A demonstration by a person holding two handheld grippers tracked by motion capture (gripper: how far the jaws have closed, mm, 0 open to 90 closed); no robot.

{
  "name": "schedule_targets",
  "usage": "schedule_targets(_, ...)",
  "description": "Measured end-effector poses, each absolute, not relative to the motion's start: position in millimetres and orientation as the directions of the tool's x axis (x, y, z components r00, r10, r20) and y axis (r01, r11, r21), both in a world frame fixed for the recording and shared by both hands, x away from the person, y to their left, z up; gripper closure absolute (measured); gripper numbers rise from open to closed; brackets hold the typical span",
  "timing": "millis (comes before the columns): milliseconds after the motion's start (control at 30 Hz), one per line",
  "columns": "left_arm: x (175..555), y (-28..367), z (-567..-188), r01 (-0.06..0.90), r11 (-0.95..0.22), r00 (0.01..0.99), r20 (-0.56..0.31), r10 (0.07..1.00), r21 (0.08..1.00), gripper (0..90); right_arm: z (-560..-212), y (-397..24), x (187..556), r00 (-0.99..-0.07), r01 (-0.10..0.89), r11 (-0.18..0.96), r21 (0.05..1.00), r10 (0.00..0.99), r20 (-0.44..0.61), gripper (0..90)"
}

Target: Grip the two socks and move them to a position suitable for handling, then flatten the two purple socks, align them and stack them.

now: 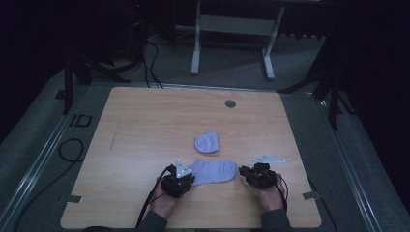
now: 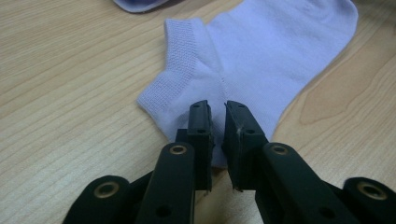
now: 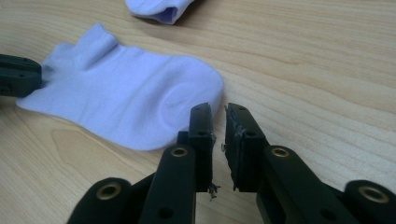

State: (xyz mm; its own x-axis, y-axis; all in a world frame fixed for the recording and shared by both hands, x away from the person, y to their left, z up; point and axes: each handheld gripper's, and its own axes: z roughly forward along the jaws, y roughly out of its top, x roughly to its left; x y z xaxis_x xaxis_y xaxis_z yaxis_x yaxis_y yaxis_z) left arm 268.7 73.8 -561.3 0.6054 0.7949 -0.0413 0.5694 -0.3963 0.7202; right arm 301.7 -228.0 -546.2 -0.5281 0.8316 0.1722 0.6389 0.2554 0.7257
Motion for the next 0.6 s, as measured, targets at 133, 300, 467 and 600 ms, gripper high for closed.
schedule_targets(133,268,76,-560,0.569,-0.389,0.598,-0.040,0.800,0.724,77.2,-545,-228,301,-0.532,0.632,0.262,0.729,0.831,0.163,77.8)
schedule_targets(300,269,80,-556,0.568,-0.377,0.591,-0.044,0.806,0.731,75.1,-538,-227,302,-0.546,0.615,0.266,0.743,0.823,0.157,76.5)
schedule_targets(467,271,83,-555,0.570,-0.383,0.592,-0.041,0.805,0.727,73.3,-532,-219,305,-0.572,0.603,0.291,0.743,0.807,0.147,76.1)
schedule_targets(600,272,86,-552,0.567,-0.383,0.592,-0.037,0.805,0.729,72.6,-524,-210,311,-0.601,0.585,0.325,0.743,0.789,0.128,76.1)
